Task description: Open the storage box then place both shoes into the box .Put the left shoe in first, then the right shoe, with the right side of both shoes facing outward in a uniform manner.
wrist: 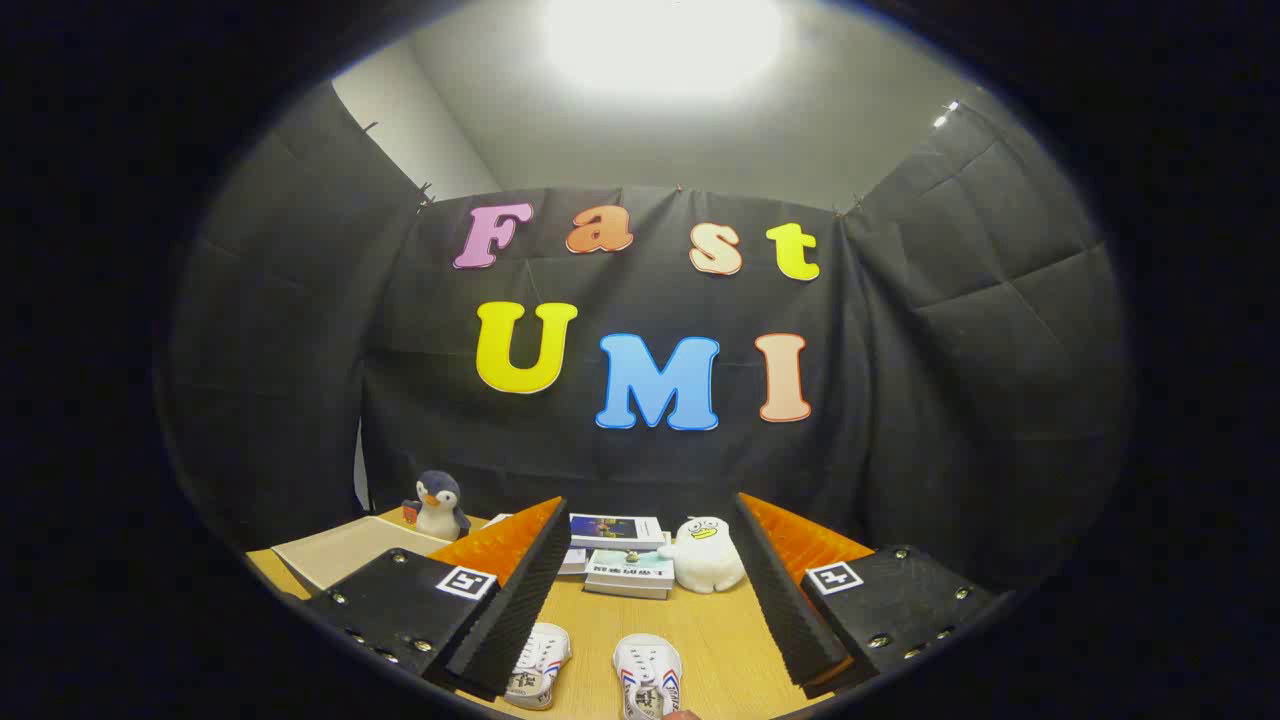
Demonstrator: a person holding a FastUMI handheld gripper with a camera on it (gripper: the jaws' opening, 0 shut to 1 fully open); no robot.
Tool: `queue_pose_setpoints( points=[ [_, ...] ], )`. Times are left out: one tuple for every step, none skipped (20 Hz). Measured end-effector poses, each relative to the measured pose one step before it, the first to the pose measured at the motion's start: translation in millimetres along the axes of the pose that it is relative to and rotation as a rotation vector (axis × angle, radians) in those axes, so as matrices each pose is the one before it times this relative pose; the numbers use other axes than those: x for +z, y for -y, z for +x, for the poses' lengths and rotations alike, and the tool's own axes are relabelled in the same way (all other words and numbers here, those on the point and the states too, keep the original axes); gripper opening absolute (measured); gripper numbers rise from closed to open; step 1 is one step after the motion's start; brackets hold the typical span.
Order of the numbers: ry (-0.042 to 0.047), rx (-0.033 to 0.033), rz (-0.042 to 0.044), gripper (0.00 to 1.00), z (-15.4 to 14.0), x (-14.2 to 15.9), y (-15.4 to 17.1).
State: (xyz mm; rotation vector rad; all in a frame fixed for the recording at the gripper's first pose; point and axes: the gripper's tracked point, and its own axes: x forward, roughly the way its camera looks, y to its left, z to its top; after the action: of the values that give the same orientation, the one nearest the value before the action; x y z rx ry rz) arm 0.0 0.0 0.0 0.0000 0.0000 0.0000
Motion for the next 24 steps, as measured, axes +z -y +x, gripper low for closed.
queue_pose_setpoints(
  points=[
    [-0.00109,0.00284,0.00098,0.97,2.09,-1.69,-1.46],
    [-0.00473,0.00665,0.00457,0.97,2.35,-2.61,-2.93],
    [-0.00898,0.00724,0.00903,0.97,2.77,-3.88,-4.05],
    [-0.01429,0.00581,0.01485,0.97,2.32,-4.8,-3.51],
    [-0.01714,0.00939,0.02283,0.97,3.06,-7.11,-4.56],
    [-0.01728,0.01108,0.02995,0.97,2.17,-6.22,-5.57],
    [-0.01616,0.01504,0.03278,0.97,2.12,-6.01,-6.45],
    [-0.01634,0.01374,0.03073,0.97,2.71,-6.05,-6.11],
    [-0.01529,0.01559,0.02615,0.97,2.72,-7.41,-5.94],
    [-0.01715,0.01954,0.02344,0.97,3.12,-6.0,-6.74],
    [-0.01611,0.01746,0.02239,0.97,2.44,-7.34,-6.37],
    [-0.01697,0.01865,0.02518,0.97,2.11,-6.41,-5.96],
    [-0.01819,0.01732,0.02911,0.97,3.56,-8.3,-5.69],
    [-0.02149,0.01502,0.03125,0.97,2.7,-7.69,-4.85],
    [-0.02196,0.01852,0.03143,0.97,3.34,-8.16,-5.38],
    [-0.02132,0.01576,0.03096,0.97,3.23,-7.62,-4.54],
    [-0.02184,0.01771,0.0336,0.97,2.34,-7.1,-4.34],
    [-0.02365,0.01774,0.03684,0.97,3.04,-6.95,-4.19],
    [-0.02675,0.01456,0.03818,0.97,3.6,-9.81,-2.73],
    [-0.02723,0.01272,0.0395,0.98,3.43,-8.62,-1.78],
    [-0.02849,0.01295,0.03921,0.97,3.53,-9.77,-1.85],
    [-0.02835,0.01048,0.04041,0.98,3.15,-8.53,-1.02],
    [-0.02985,0.01308,0.04276,0.98,3.98,-10.25,-0.93],
    [-0.02824,0.01058,0.04589,0.98,4.54,-8.98,0.02]
  ],
)
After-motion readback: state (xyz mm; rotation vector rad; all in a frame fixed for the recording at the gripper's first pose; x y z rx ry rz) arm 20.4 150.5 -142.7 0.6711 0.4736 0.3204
